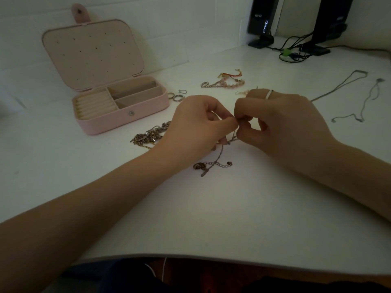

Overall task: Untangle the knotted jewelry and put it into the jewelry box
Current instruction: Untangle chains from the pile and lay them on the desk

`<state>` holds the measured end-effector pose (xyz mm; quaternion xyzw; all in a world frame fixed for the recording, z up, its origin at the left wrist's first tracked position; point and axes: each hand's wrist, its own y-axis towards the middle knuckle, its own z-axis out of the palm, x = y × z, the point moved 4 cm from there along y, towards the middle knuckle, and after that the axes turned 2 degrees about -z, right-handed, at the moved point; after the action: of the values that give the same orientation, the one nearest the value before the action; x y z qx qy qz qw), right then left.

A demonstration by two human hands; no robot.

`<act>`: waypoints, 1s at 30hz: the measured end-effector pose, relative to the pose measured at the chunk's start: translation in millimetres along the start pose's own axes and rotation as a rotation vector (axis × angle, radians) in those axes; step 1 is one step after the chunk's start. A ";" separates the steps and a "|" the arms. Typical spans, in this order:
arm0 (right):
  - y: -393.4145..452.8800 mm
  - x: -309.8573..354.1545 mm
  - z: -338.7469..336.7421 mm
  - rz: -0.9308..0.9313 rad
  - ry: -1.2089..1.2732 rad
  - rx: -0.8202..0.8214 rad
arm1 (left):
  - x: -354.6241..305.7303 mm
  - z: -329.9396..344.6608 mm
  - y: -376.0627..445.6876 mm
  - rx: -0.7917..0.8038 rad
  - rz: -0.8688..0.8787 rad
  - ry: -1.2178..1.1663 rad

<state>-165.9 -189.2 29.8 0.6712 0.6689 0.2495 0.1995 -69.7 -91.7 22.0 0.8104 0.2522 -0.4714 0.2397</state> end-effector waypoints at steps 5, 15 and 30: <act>0.0 -1.8 -1.0 0.070 0.151 0.005 | -4.8 0.9 -1.0 -0.059 0.154 0.176; 0.6 -3.1 0.8 0.088 0.223 0.015 | -5.4 2.3 1.5 -0.065 0.287 0.424; 2.2 -1.2 1.7 0.142 0.241 0.016 | 0.3 2.1 5.4 -0.022 0.100 0.283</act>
<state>-163.0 -190.4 29.6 0.6835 0.6411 0.3362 0.0940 -67.5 -97.0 21.6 0.8776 0.2479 -0.3374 0.2336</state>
